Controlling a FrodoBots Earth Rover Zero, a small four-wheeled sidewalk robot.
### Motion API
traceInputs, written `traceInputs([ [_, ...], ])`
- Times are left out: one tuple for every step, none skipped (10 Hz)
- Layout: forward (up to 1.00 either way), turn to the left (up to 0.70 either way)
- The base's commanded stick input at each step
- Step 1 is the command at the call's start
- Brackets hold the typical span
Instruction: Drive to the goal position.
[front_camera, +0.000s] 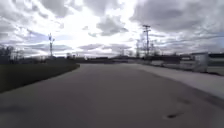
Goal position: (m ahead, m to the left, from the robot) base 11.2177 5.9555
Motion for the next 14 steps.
traceInputs([
  [0.99,0.0],
  [0.98,0.0],
  [0.99,0.0],
  [0.99,0.0],
  [0.99,0.0],
  [0.99,0.0],
  [0.98,0.0],
  [0.99,0.0],
  [0.99,0.0],
  [0.99,0.0],
  [0.99,0.0],
  [0.99,0.0],
  [0.99,0.0],
  [0.99,0.02],
])
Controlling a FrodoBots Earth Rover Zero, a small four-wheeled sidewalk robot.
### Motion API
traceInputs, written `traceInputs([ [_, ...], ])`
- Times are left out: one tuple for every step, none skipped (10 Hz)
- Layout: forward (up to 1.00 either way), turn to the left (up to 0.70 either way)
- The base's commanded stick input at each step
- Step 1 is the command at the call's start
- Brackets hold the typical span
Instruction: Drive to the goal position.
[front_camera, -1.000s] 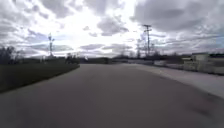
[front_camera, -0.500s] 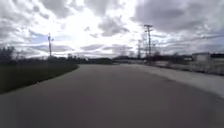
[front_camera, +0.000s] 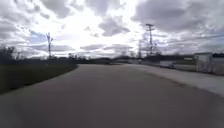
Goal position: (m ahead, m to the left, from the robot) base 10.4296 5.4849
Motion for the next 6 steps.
traceInputs([
  [0.99,0.02],
  [0.99,0.02],
  [0.99,0.02],
  [0.99,0.01],
  [0.99,0.0],
  [0.99,0.0],
])
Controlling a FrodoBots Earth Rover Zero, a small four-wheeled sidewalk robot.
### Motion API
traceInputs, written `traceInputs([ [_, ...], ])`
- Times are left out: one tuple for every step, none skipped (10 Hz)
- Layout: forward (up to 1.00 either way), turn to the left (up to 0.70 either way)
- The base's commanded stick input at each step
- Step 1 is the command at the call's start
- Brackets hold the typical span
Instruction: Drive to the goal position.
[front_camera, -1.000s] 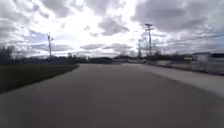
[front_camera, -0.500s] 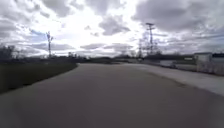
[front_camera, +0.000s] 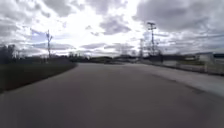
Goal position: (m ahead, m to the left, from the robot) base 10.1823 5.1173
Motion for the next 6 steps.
traceInputs([
  [0.99,0.0],
  [0.99,0.0],
  [0.99,0.03],
  [0.99,0.28],
  [0.99,0.4],
  [0.99,0.34],
])
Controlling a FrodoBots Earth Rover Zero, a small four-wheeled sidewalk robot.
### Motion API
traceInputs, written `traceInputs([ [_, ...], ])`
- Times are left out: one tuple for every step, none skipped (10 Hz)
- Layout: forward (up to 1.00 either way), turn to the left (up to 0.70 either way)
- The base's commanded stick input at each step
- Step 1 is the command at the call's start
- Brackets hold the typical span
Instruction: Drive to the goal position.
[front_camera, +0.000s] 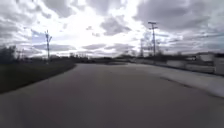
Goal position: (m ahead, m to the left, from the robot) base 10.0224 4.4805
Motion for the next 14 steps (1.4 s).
traceInputs([
  [0.99,0.15],
  [0.99,0.04],
  [0.99,0.0],
  [0.99,0.0],
  [0.99,0.0],
  [0.99,0.0],
  [0.99,0.0],
  [0.99,0.0],
  [0.99,0.0],
  [0.99,0.0],
  [0.99,0.0],
  [0.99,0.0],
  [0.99,0.0],
  [0.99,0.0],
])
